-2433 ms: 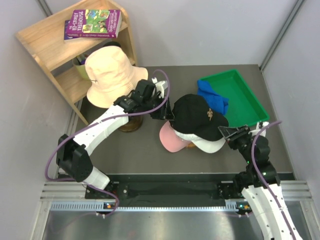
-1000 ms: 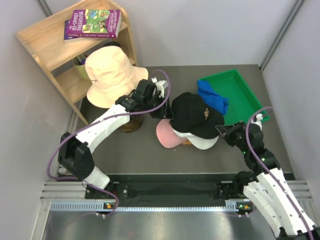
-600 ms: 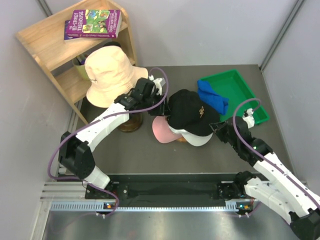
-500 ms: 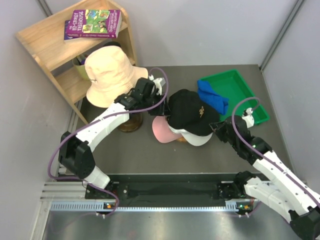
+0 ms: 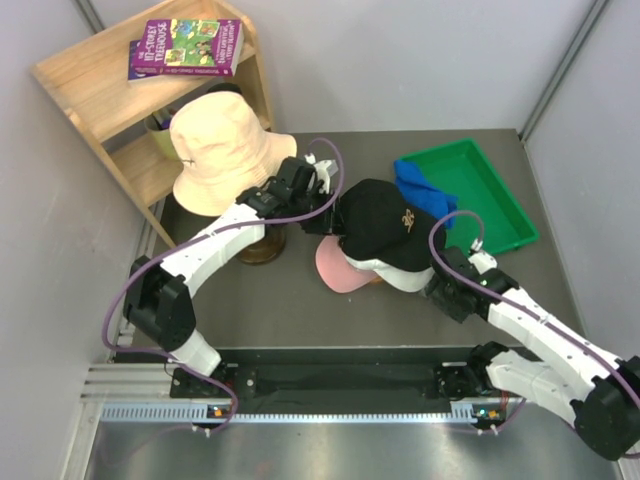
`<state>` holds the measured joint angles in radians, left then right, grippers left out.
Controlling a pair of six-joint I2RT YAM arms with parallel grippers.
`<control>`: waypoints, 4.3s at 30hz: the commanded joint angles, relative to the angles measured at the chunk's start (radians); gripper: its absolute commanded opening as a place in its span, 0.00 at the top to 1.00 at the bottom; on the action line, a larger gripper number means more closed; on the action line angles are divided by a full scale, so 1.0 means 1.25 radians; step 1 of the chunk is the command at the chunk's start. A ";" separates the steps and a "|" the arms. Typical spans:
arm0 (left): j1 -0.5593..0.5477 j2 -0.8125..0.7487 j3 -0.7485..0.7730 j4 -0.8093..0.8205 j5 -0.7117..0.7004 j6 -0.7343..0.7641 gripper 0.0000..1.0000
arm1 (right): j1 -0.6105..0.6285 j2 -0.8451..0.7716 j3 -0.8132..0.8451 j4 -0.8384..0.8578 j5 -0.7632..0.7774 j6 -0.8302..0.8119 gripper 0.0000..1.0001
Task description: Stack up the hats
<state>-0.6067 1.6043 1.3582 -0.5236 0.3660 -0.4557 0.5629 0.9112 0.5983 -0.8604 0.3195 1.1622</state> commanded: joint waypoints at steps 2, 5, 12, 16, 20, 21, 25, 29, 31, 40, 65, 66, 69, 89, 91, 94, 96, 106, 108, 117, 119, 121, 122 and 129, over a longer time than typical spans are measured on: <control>-0.018 0.025 0.024 -0.033 0.020 0.025 0.59 | 0.010 -0.007 0.087 -0.056 0.022 -0.024 0.31; -0.018 0.013 0.051 -0.052 0.013 0.025 0.47 | 0.009 -0.061 0.126 -0.110 0.046 -0.034 0.25; -0.018 -0.021 0.100 -0.106 0.014 0.018 0.27 | -0.002 -0.194 0.262 -0.138 0.123 -0.103 0.17; -0.018 -0.046 0.106 -0.139 0.005 0.016 0.25 | -0.060 -0.167 0.329 -0.109 0.127 -0.161 0.16; -0.017 -0.067 0.112 -0.193 0.002 0.018 0.23 | -0.192 -0.090 0.372 0.025 -0.010 -0.278 0.16; -0.017 -0.070 0.115 -0.203 0.003 0.020 0.22 | -0.217 -0.054 0.386 0.049 -0.036 -0.295 0.16; -0.018 -0.081 0.110 -0.239 0.000 0.026 0.18 | -0.341 0.046 0.422 0.156 -0.135 -0.369 0.16; -0.018 -0.092 0.118 -0.268 -0.008 0.030 0.16 | -0.419 0.158 0.427 0.256 -0.234 -0.371 0.17; -0.017 -0.098 0.122 -0.279 -0.012 0.031 0.16 | -0.444 0.194 0.423 0.305 -0.252 -0.363 0.17; -0.018 -0.104 0.213 -0.277 -0.078 0.044 0.17 | -0.497 0.364 0.391 0.444 -0.292 -0.304 0.19; -0.010 0.107 0.495 -0.116 -0.103 0.014 0.11 | -0.524 0.636 0.440 0.628 -0.323 -0.179 1.00; -0.010 0.108 0.495 -0.110 -0.101 0.014 0.12 | -0.536 0.626 0.442 0.629 -0.319 -0.180 1.00; -0.009 0.116 0.496 -0.090 -0.099 0.018 0.13 | -0.556 0.573 0.444 0.634 -0.291 -0.193 1.00; -0.050 0.259 0.712 -0.023 -0.016 0.009 0.12 | -0.494 0.286 0.560 0.833 -0.308 -0.531 1.00; -0.050 0.263 0.714 0.000 -0.007 -0.007 0.12 | -0.491 0.259 0.540 0.854 -0.333 -0.522 1.00; -0.050 0.264 0.715 0.029 -0.003 -0.015 0.12 | -0.477 0.228 0.536 0.863 -0.367 -0.519 1.00; -0.048 0.260 0.714 0.037 -0.020 -0.010 0.12 | -0.461 0.214 0.536 0.858 -0.383 -0.530 1.00; -0.050 0.165 0.632 0.184 -0.134 0.060 0.13 | -0.396 0.174 0.561 0.787 -0.481 -0.579 1.00; -0.048 0.137 0.596 0.217 -0.169 0.076 0.12 | -0.393 0.172 0.567 0.779 -0.524 -0.569 1.00; -0.048 0.124 0.574 0.310 -0.127 0.087 0.14 | -0.384 0.156 0.582 0.740 -0.649 -0.543 1.00; -0.048 0.124 0.568 0.329 -0.088 0.082 0.31 | -0.383 0.157 0.585 0.748 -0.678 -0.521 1.00; -0.048 0.124 0.557 0.340 -0.063 0.086 0.49 | -0.384 0.160 0.595 0.748 -0.711 -0.508 1.00; -0.048 0.123 0.554 0.345 -0.038 0.098 0.68 | -0.385 0.160 0.598 0.748 -0.721 -0.502 1.00; -0.048 0.096 0.539 0.354 0.030 0.195 1.00 | -0.401 0.176 0.700 0.615 -0.717 -0.579 0.23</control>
<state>-0.6594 1.7844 2.0487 -0.1421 0.3237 -0.3054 0.0711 1.1500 1.3434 -0.0471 -0.5556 0.5022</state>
